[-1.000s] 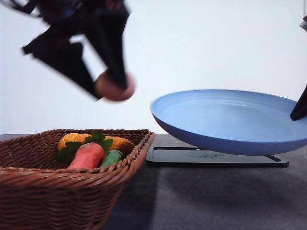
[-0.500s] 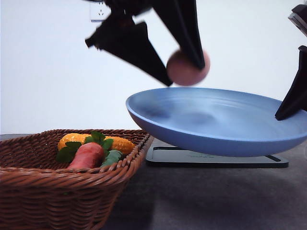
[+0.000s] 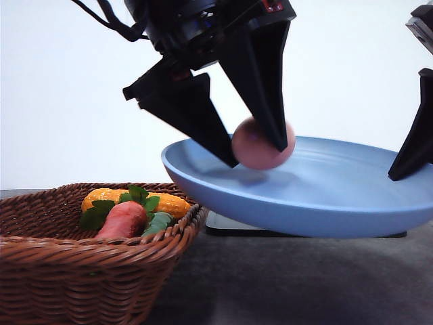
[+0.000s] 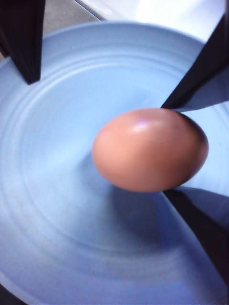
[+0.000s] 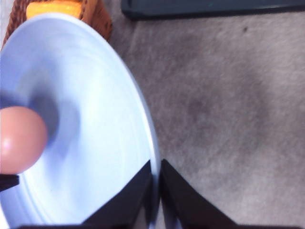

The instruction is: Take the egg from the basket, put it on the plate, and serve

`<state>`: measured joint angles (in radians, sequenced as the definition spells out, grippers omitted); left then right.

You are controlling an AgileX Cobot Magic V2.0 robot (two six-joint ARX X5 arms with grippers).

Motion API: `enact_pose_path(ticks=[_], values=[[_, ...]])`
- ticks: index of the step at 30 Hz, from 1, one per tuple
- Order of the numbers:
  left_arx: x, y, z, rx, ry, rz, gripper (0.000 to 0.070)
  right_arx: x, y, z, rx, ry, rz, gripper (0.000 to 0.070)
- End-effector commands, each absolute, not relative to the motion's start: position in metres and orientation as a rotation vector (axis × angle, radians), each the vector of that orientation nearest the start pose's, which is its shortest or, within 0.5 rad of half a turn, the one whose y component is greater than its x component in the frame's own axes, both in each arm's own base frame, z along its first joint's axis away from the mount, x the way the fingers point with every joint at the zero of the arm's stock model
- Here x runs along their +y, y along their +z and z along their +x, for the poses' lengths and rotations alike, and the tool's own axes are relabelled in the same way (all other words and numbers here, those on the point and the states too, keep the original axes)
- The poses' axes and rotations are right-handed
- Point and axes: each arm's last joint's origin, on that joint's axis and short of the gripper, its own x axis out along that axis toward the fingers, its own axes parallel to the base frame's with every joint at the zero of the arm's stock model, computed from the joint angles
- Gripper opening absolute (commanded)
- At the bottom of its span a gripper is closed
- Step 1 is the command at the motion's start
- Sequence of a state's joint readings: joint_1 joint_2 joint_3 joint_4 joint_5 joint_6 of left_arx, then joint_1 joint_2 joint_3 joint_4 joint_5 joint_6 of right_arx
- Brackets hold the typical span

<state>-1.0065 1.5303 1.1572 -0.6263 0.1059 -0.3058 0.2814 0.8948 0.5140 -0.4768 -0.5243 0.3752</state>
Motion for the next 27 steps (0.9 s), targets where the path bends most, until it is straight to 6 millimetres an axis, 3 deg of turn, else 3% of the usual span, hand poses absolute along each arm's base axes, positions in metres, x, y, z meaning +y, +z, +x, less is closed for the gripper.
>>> enact_pose_path(ticks=[1, 5, 12, 18, 27], values=[[-0.271, 0.250, 0.163, 1.086, -0.861, 0.223, 0.0364, 0.062, 0.207, 0.156, 1.012, 0.597, 0.451, 0.0000], [-0.271, 0.250, 0.161, 1.091, -0.863, 0.228, 0.0399, 0.063, 0.206, 0.154, 1.028, 0.602, 0.447, 0.0000], [-0.269, 0.257, 0.159, 1.071, -0.874, 0.216, 0.0400, 0.064, 0.204, 0.150, 1.090, 0.621, 0.483, 0.0000], [-0.254, 0.288, 0.150, 0.962, -0.896, 0.165, 0.0398, 0.062, 0.200, 0.144, 1.172, 0.616, 0.494, 0.0000], [-0.203, 0.349, 0.125, 0.706, -0.835, 0.080, 0.0396, 0.053, 0.210, 0.159, 1.127, 0.560, 0.503, 0.0000]])
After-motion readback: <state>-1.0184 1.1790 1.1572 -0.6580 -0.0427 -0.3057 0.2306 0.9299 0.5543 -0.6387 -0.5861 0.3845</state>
